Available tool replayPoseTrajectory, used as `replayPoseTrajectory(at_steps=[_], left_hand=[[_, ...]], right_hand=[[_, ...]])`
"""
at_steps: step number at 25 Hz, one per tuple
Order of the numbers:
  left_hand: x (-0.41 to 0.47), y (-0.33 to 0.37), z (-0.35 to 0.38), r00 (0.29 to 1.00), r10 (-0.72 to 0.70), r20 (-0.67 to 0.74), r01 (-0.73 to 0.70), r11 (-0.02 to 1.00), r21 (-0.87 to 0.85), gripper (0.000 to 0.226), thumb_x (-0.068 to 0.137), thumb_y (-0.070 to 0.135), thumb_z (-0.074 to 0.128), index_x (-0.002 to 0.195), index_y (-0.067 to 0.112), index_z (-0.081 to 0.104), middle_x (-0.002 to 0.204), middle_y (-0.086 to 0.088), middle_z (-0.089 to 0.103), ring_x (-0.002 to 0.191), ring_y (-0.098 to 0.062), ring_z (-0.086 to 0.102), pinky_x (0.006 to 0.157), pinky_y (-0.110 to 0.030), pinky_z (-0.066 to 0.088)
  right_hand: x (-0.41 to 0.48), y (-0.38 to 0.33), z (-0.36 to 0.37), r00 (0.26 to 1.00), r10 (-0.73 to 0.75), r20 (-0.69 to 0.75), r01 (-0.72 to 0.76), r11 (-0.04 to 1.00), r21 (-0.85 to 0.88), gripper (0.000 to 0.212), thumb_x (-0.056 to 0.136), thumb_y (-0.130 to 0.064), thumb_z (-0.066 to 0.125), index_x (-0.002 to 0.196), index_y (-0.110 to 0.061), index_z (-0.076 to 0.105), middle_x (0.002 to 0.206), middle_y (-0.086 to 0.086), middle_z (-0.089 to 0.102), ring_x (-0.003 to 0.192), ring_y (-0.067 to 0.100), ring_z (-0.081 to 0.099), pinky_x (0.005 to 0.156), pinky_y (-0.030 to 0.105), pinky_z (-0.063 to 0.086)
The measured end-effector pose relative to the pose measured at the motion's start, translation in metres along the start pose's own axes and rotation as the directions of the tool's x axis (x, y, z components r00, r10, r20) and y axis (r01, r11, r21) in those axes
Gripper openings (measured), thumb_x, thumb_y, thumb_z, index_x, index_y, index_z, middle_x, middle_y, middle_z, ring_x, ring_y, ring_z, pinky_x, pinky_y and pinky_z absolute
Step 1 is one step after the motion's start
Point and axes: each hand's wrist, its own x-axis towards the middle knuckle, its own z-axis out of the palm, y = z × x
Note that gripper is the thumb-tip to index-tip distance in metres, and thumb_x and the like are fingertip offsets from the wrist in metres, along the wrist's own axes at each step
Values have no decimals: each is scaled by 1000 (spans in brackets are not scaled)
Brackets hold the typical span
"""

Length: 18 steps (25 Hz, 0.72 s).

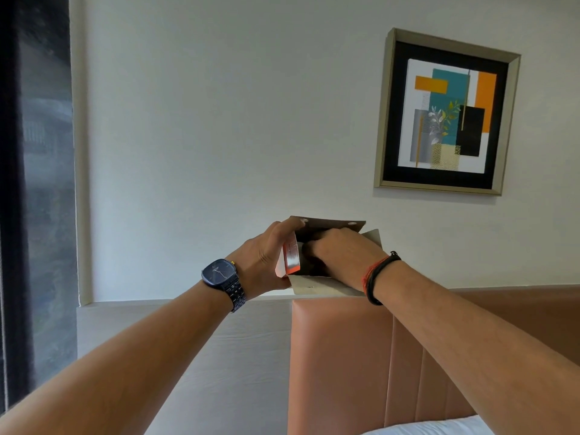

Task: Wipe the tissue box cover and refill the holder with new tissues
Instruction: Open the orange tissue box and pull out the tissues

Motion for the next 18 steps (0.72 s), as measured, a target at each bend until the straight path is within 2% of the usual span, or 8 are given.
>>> replayPoseTrajectory(at_steps=[2, 5, 9, 11, 13, 15, 16, 18], left_hand=[[-1, -3, 0, 1000, -23, 14, 23, 999, -24, 117, 54, 19, 91, 135, 42, 10, 123, -13, 56, 85, -35, 66, 70, -37, 53], [-2, -8, 2, 988, -151, 36, 154, 983, -104, 136, 52, 14, 91, 135, 57, -6, 125, -16, 54, 97, -37, 63, 78, -50, 55], [-4, -17, 4, 957, -290, 34, 290, 933, -213, 145, 50, 10, 92, 133, 60, -16, 119, -16, 58, 96, -33, 63, 81, -53, 53], [-6, -21, 7, 944, -331, 16, 323, 908, -269, 146, 49, 8, 92, 135, 58, -15, 121, -5, 56, 93, -27, 64, 81, -47, 55], [-8, -25, 11, 927, -375, -3, 350, 868, -351, 146, 48, 7, 93, 138, 55, -12, 117, 10, 54, 88, -18, 65, 75, -34, 56], [-10, -28, 13, 891, -454, -21, 405, 813, -419, 145, 46, 8, 94, 139, 53, -9, 106, 9, 55, 84, -15, 64, 70, -31, 56], [-11, -28, 14, 861, -508, -26, 443, 774, -452, 145, 45, 10, 94, 139, 52, -8, 103, 8, 54, 84, -16, 63, 69, -34, 56], [-11, -29, 17, 764, -645, 0, 542, 641, -543, 144, 43, 16, 95, 138, 53, -7, 100, 10, 52, 88, -19, 62, 72, -40, 55]], right_hand=[[-1, -3, 2, 998, 36, -52, -33, 997, 65, 31, 93, -10, 51, 123, -19, 53, 110, 7, 71, 93, 26, 68, 77, 33, 53], [1, -5, -5, 985, 145, -94, -125, 973, 194, 45, 86, -3, 55, 126, -21, 41, 104, 10, 70, 86, 29, 68, 71, 36, 55], [8, 1, -38, 952, 273, -136, -219, 923, 317, 53, 80, 3, 58, 129, -17, 48, 118, 12, 64, 103, 32, 62, 88, 45, 52], [12, 10, -59, 919, 325, -222, -240, 909, 341, 36, 81, 0, 60, 115, -10, 61, 109, 11, 65, 101, 31, 61, 88, 41, 51], [14, 21, -80, 884, 380, -271, -265, 887, 379, 18, 82, -2, 61, 99, -5, 66, 96, 7, 65, 92, 26, 61, 78, 28, 50], [13, 30, -101, 847, 441, -295, -278, 843, 461, 15, 83, -4, 64, 97, -11, 68, 91, 1, 64, 85, 19, 59, 63, 7, 41], [13, 33, -111, 822, 478, -311, -282, 815, 506, 19, 84, -5, 65, 100, -14, 68, 92, -1, 63, 84, 16, 58, 58, 3, 38], [11, 41, -128, 750, 576, -325, -276, 719, 638, 18, 83, -7, 67, 99, -15, 70, 98, 2, 67, 88, 18, 60, 66, 14, 48]])
